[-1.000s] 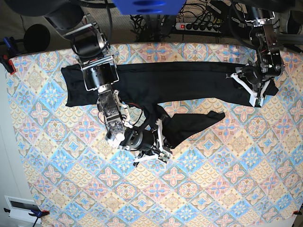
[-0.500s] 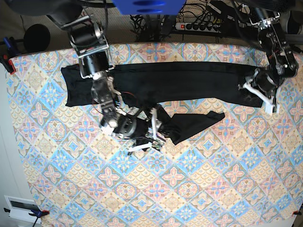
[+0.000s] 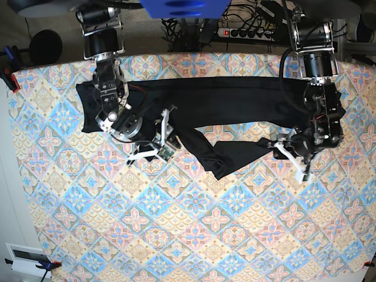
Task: Layout the t-shirt on the table in an organized manner, then fold the t-shirt properly
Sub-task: 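Pull the strip's loose end with the left gripper away from the body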
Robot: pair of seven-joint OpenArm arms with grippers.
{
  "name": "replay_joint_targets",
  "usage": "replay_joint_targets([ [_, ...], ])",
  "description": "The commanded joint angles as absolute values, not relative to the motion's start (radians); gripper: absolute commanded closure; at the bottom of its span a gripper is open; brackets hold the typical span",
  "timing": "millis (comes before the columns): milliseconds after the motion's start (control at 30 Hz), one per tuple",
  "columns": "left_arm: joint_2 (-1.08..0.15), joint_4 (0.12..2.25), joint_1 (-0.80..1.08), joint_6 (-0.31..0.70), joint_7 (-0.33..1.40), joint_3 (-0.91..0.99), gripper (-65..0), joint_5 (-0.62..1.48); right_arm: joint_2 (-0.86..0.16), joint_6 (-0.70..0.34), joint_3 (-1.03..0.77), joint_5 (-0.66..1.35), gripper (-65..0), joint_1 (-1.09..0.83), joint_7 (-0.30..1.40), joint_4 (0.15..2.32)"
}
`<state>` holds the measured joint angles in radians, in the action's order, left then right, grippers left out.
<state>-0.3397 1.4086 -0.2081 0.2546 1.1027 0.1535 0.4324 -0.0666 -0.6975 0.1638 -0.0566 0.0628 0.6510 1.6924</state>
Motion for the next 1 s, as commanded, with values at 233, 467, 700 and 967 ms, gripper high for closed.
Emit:
replay_joint_targets([
  [233, -0.354, 1.287, -0.242, 0.252, 1.0, 0.008, -34.5, 0.441, -0.088, -0.698, 0.165, -0.042, -18.2, 0.065, 0.624, 1.764],
  [467, -0.352, 1.233, -0.242, 0.252, 0.918, -0.068, -26.6, 0.443, -0.09, -0.698, 0.165, -0.042, -18.2, 0.062, 0.627, 1.778],
  [700, -0.352, 1.357, -0.259, 0.252, 0.937, 0.042, -0.1, 0.447, -0.09, -0.698, 0.151, -0.042, -18.2, 0.056, 0.722, 1.778],
  [967, -0.352, 1.733, -0.265, 0.254, 1.078, 0.226, 0.0, 0.447, -0.099, -0.698, 0.059, -0.042, -16.8, -0.024, 0.808, 1.778],
])
